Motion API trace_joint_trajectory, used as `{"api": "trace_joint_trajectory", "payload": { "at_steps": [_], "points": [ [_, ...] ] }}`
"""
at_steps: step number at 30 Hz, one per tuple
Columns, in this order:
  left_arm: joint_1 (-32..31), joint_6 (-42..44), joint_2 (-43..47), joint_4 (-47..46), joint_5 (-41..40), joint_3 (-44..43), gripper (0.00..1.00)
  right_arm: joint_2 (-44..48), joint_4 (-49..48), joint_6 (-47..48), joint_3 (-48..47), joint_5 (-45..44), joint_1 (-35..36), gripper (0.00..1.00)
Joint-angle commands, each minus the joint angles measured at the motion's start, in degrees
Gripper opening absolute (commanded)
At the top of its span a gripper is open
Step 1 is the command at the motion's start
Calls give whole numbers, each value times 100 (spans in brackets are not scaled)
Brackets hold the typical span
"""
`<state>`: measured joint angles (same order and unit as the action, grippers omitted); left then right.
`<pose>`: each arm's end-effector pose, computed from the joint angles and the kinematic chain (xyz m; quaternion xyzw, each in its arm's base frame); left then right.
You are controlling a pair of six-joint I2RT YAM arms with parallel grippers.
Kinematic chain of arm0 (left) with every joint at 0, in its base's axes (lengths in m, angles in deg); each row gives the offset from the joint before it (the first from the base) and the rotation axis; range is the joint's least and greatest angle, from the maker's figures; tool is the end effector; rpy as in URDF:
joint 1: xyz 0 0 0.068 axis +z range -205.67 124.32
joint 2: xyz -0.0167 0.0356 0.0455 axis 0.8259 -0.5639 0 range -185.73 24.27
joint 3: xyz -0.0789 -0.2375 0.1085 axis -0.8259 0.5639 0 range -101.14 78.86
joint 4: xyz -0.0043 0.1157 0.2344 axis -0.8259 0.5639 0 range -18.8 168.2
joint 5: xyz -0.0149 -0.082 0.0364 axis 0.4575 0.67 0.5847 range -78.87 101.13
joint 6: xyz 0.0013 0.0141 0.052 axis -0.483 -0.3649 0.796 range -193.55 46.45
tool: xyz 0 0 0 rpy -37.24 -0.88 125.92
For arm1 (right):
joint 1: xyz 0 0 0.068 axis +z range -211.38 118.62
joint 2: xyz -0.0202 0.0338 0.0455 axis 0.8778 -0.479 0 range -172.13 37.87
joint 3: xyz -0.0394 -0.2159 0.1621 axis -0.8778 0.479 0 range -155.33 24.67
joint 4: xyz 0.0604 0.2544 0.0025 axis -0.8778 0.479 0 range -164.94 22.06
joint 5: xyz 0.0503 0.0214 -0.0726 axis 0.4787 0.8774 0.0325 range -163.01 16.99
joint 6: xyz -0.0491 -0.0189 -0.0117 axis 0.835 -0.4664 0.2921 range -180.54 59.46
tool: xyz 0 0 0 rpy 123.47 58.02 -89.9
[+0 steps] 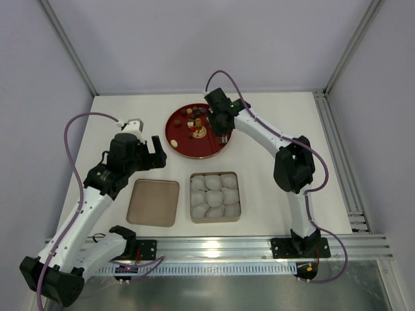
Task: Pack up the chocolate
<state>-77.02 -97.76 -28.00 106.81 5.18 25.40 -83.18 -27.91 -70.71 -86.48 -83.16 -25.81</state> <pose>0.1806 -0.0666 0.3254 -0.0463 0.8826 -0.1379 0.4471 0.3838 0.2668 0.2654 -0.1854 0.9370 0.0320 0.2942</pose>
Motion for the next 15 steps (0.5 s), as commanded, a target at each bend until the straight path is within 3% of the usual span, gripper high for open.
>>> {"api": "trace_joint_trajectory", "payload": {
  "at_steps": [1, 15],
  "points": [
    [25, -23, 15, -20, -29, -157, 100, 319, -35, 51, -144, 4, 38, 25],
    [25, -23, 42, -20, -28, -157, 100, 1399, -211, -160, 708, 321, 29, 22]
  ]
}}
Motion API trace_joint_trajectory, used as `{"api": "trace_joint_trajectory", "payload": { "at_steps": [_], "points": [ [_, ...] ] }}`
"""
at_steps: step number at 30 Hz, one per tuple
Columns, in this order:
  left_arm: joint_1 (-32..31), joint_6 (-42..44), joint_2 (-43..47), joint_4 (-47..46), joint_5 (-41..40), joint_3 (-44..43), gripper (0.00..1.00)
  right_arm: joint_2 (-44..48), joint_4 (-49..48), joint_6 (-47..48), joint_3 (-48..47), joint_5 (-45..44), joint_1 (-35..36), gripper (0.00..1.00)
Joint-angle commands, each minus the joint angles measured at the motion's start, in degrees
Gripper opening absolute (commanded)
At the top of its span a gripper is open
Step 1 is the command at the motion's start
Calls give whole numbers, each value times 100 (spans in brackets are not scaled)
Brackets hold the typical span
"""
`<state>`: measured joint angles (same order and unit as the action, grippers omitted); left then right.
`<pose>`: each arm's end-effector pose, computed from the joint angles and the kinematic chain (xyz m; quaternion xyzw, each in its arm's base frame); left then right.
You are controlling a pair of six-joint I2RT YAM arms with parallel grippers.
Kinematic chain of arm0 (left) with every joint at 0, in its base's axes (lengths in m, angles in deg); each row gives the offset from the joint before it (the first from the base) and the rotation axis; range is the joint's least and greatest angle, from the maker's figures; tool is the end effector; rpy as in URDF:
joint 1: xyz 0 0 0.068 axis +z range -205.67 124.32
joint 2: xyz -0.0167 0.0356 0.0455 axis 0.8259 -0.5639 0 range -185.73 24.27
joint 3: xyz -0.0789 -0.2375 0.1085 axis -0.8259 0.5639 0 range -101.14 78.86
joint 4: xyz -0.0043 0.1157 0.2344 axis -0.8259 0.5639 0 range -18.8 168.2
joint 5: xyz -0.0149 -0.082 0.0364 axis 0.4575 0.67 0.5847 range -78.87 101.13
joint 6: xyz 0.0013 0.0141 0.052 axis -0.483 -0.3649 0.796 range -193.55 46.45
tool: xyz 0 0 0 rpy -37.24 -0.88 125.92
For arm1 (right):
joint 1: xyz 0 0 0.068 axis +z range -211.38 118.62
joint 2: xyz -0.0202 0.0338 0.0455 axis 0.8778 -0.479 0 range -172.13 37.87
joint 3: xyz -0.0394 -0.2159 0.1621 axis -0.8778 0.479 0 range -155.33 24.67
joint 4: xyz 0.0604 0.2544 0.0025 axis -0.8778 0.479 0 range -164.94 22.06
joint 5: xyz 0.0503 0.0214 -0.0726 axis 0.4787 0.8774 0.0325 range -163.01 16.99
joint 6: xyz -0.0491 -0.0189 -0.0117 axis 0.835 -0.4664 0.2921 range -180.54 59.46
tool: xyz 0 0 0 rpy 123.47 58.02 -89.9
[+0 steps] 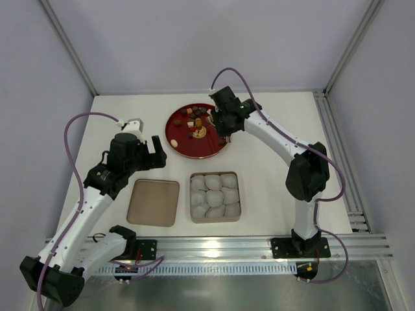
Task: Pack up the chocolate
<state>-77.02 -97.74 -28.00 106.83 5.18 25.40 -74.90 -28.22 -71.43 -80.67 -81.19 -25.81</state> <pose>0.1806 -0.0666 0.3254 -0.0461 0.8827 -0.1377 0.4469 0.3583 0.2501 0.2963 -0.1814 0.9318 0.0587 0.3089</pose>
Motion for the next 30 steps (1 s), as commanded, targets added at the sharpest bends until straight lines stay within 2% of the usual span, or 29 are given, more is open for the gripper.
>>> {"api": "trace_joint_trajectory", "payload": {
  "at_steps": [1, 6, 18, 24, 30],
  "points": [
    [25, -34, 50, -22, -28, -157, 100, 633, -181, -97, 250, 142, 37, 23],
    [25, -34, 50, -22, -20, -139, 100, 1098, -146, -211, 637, 457, 46, 22],
    [25, -25, 15, -13, -63, -139, 100, 2970, 65, -378, 2262, 968, 283, 20],
    [25, -34, -20, -4, -63, -148, 100, 3867, 101, -685, 3149, 1196, 652, 20],
    [25, -34, -46, 5, -90, -148, 100, 4333, 101, -1098, 3704, 1038, 1399, 20]
  ]
}}
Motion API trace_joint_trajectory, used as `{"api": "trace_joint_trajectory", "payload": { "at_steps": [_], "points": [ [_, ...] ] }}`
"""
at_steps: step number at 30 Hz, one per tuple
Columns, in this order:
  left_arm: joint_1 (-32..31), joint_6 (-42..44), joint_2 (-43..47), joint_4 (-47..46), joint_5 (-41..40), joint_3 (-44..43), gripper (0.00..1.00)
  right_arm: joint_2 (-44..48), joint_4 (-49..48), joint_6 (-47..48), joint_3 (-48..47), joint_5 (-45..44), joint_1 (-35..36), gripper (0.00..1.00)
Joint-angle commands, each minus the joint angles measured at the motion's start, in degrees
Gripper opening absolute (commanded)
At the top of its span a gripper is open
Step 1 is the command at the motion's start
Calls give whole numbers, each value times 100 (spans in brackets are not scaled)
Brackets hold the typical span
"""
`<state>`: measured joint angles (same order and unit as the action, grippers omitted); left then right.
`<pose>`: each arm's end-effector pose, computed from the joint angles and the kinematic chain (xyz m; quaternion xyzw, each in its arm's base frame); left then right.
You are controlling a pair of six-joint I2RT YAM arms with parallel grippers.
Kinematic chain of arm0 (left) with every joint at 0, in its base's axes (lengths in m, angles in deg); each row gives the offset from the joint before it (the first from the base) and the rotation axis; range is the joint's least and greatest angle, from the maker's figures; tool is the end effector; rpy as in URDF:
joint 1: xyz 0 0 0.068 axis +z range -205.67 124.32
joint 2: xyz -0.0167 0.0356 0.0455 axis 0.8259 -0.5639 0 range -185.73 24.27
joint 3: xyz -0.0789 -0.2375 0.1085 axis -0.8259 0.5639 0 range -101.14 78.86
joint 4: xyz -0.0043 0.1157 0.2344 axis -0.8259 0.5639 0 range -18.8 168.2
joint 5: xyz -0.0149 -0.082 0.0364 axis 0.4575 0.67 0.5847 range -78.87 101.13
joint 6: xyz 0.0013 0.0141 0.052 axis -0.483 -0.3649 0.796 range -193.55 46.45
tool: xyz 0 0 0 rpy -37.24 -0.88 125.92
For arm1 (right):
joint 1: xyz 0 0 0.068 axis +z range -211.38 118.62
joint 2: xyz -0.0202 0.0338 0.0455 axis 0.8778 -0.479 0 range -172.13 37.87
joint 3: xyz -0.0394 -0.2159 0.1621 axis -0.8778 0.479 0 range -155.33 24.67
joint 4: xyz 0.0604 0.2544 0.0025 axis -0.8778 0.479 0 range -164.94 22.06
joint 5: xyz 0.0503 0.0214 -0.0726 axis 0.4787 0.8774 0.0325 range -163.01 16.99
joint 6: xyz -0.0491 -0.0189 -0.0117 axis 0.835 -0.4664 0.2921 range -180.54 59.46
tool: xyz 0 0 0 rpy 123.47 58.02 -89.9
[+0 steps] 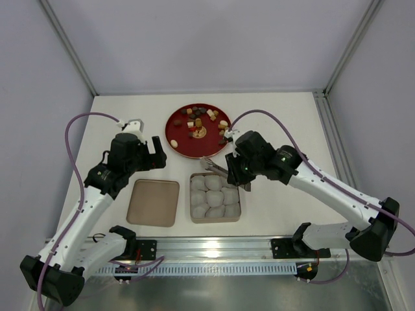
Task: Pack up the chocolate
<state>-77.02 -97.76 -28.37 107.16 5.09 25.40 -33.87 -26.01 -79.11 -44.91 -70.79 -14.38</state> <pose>0.1815 -0.0669 0.3237 -0.0464 0.8855 -0.1349 0.4422 0.1717 0.1862 0.3298 -0.2378 0.9123 0.1957 0.2701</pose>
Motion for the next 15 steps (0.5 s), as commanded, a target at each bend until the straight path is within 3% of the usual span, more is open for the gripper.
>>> {"api": "trace_joint_trajectory", "payload": {
  "at_steps": [1, 15],
  "points": [
    [25, -31, -18, -19, -81, -148, 100, 240, -112, -384, 164, -20, 405, 20],
    [25, -31, -18, -19, -90, -139, 100, 12, -437, -613, 489, -116, 881, 20]
  ]
}}
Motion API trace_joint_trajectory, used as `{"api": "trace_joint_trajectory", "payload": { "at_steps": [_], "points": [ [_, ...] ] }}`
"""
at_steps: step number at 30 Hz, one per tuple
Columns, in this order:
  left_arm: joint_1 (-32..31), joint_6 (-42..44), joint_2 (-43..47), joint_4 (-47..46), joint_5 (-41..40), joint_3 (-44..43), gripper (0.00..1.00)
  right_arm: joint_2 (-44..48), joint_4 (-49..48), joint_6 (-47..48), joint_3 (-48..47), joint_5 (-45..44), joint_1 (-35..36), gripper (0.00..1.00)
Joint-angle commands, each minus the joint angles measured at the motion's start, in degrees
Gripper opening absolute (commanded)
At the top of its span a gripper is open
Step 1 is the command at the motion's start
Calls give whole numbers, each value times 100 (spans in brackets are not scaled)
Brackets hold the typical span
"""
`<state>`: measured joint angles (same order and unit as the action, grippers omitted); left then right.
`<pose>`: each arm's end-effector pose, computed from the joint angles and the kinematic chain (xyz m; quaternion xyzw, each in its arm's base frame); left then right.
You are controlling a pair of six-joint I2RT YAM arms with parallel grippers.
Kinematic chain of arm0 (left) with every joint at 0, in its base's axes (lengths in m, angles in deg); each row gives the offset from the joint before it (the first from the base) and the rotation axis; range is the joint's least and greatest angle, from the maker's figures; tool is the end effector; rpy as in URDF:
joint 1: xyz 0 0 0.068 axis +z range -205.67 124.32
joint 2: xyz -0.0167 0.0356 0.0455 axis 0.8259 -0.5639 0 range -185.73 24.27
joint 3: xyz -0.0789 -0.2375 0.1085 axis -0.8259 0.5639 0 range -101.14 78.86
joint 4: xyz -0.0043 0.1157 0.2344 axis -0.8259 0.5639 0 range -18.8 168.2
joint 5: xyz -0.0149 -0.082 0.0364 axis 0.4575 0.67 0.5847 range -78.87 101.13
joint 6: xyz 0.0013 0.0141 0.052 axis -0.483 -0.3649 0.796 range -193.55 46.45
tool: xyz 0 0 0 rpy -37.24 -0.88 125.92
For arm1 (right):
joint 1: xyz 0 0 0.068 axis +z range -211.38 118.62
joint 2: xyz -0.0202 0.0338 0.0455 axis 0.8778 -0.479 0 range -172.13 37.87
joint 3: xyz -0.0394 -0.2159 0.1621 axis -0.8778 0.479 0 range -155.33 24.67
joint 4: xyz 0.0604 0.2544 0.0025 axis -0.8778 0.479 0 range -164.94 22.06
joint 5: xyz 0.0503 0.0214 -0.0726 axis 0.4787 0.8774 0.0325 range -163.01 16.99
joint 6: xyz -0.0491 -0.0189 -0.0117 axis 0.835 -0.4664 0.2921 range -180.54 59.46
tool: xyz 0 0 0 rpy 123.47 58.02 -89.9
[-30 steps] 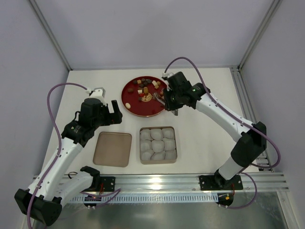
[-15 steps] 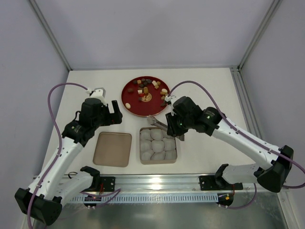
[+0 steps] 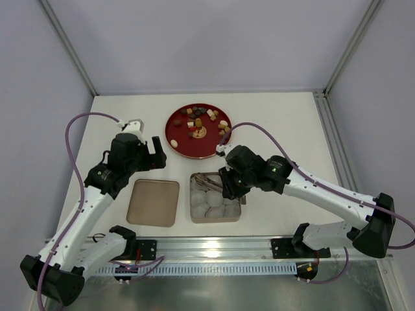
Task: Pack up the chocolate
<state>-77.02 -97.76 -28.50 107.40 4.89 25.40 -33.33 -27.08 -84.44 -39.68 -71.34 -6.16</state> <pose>0.1818 -0.0669 0.3230 -0.0471 0.8868 -0.1323 0.4402 0.1410 0.2049 0.3044 -0.2615 0.9163 0.2037 0.2248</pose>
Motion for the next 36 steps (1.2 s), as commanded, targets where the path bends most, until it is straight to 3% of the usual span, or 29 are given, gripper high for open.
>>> {"api": "trace_joint_trajectory", "payload": {
  "at_steps": [1, 23, 36],
  "points": [
    [25, -31, 4, -43, -79, -131, 100, -69, -338, -97, -33, -53, 68, 22],
    [25, -23, 4, -35, -79, -148, 100, -166, -365, -80, 11, -88, 138, 42],
    [16, -23, 13, -26, -79, -148, 100, 72, 312, 333, -779, -352, -37, 42]
  ]
}}
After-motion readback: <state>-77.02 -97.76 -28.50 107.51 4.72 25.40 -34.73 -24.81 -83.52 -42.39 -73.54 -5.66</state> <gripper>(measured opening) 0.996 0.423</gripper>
